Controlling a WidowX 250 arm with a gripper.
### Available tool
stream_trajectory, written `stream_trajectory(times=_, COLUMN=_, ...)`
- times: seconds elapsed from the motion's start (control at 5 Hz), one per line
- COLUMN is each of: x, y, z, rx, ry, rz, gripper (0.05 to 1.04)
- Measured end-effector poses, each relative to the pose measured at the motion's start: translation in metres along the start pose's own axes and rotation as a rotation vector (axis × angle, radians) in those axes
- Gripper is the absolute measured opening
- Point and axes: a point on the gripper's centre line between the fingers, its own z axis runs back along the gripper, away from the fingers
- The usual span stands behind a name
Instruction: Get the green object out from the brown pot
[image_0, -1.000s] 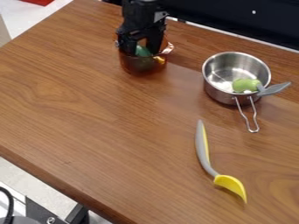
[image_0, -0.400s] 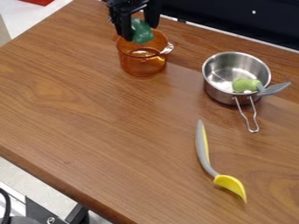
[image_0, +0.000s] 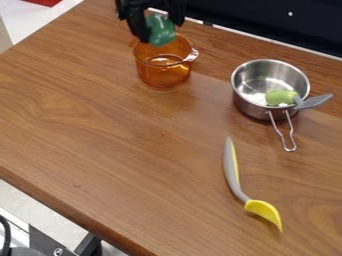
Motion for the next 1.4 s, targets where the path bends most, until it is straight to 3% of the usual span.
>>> stream_trajectory(times=0.2, x=-0.023, y=0.023, z=-0.003, rx=0.005, ry=0.006, rz=-0.119, gripper=0.851)
stream_trajectory(times=0.4, x=-0.038, y=0.043, z=-0.021, rx=0.050, ry=0.042, rz=-0.226, gripper=0.851)
stream_trajectory(times=0.6, x=-0.049, y=0.062, z=-0.034, rx=0.050, ry=0.083, rz=-0.297, gripper=0.851)
stream_trajectory(times=0.8, x=-0.063, y=0.091, z=-0.049, rx=0.089, ry=0.072, rz=-0.408, gripper=0.851)
stream_trajectory(times=1.0, x=-0.075, y=0.105, z=-0.050, rx=0.075, ry=0.062, rz=-0.508, gripper=0.851)
stream_trajectory(times=1.4, x=-0.081, y=0.112, z=-0.053, rx=0.076, ry=0.043, rz=-0.564, gripper=0.893)
